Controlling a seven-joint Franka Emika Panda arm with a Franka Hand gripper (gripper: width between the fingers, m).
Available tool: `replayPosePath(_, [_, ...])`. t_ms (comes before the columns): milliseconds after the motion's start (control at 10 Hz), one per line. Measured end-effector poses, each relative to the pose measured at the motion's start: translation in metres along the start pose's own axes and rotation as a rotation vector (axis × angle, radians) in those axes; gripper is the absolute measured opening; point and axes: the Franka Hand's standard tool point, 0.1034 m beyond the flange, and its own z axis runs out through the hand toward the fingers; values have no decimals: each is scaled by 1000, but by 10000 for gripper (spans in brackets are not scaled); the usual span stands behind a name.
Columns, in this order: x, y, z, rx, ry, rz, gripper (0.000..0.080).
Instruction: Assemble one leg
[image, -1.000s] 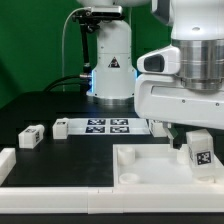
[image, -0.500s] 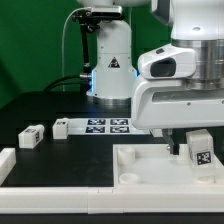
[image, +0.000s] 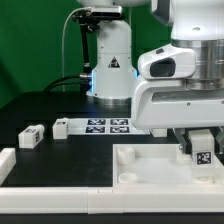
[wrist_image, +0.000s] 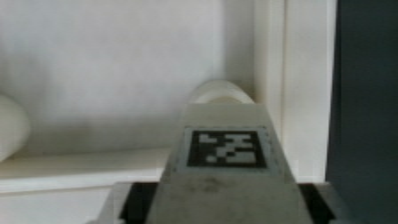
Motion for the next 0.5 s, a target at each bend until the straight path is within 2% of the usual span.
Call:
replayPosePath(200, [0,-1,0,1,0,94,291])
replayPosePath(500, [-1,-5,2,7,31,550,291])
